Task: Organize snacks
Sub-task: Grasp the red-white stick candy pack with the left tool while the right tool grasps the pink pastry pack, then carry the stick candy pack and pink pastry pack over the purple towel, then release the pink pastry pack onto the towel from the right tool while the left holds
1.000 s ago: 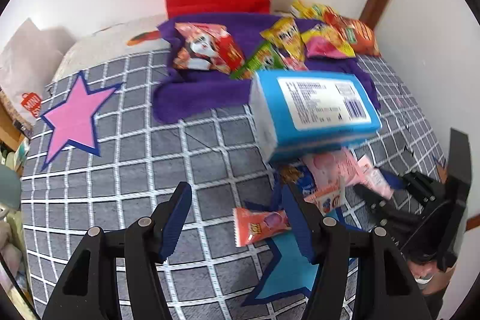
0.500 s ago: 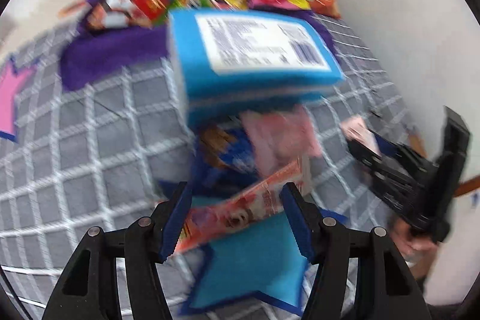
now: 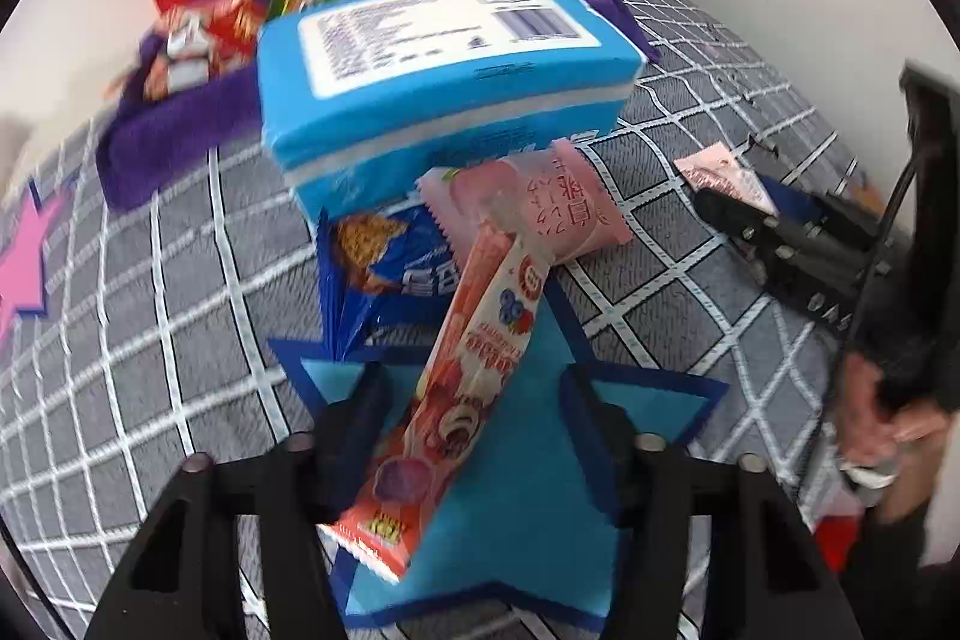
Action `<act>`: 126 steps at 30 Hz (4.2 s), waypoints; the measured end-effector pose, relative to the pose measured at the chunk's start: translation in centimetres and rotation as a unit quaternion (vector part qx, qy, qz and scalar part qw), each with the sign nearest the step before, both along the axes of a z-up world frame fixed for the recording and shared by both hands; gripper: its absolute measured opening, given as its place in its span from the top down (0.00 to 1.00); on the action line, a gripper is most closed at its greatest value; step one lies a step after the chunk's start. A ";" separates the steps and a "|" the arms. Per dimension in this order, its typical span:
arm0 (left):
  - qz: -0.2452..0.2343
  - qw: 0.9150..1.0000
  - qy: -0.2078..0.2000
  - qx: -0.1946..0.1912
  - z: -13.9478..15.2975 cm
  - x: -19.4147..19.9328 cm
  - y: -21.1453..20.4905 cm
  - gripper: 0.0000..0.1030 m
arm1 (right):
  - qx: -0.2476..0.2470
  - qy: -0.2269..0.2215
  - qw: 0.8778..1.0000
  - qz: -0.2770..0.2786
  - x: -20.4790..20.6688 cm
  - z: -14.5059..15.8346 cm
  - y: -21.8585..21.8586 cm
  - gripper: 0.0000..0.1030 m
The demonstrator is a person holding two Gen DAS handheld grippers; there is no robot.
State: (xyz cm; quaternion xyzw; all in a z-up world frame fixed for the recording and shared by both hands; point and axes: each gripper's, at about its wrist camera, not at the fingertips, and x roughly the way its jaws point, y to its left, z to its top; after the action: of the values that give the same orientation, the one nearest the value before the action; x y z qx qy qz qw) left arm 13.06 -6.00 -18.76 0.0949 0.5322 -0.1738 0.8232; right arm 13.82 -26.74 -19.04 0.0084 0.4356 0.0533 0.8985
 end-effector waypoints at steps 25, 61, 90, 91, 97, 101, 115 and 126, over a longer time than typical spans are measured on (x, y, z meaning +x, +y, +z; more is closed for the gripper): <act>0.032 0.996 -0.021 -0.076 6.3 0.1 4.1 0.80 | 0.066 -0.001 0.998 -0.017 0.0 4.5 -1.1 0.59; 0.156 0.973 -0.082 -0.148 13.6 19.5 7.8 0.80 | 0.047 -0.036 0.996 0.072 21.2 17.3 7.4 0.59; 0.201 0.970 -0.022 -0.131 8.9 23.0 10.3 0.80 | 0.030 0.081 0.991 0.103 26.7 8.3 8.3 0.59; 0.202 0.970 -0.023 -0.131 9.0 23.0 10.4 0.80 | 0.027 0.083 0.991 0.103 26.8 8.1 8.4 0.59; 0.205 0.970 -0.025 -0.131 9.3 22.8 10.5 0.80 | 0.008 0.099 0.989 0.109 26.9 7.3 8.9 0.58; 0.202 0.970 -0.025 -0.132 9.3 22.8 10.3 0.80 | 0.000 0.113 0.987 0.113 27.0 6.8 9.4 0.58; 0.203 0.970 -0.018 -0.133 9.2 22.9 10.3 0.80 | -0.022 0.130 0.985 0.112 27.2 5.8 9.7 0.58; 0.209 0.968 -0.014 -0.136 9.1 23.1 10.7 0.80 | -0.042 0.141 0.982 0.122 27.5 5.3 10.4 0.49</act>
State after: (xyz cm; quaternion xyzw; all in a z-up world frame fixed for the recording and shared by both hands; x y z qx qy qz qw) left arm 36.21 4.66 -9.67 -0.1290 0.5001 -0.0678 0.8536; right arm 41.30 -16.38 -13.77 -0.0750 0.5577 0.1426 0.8142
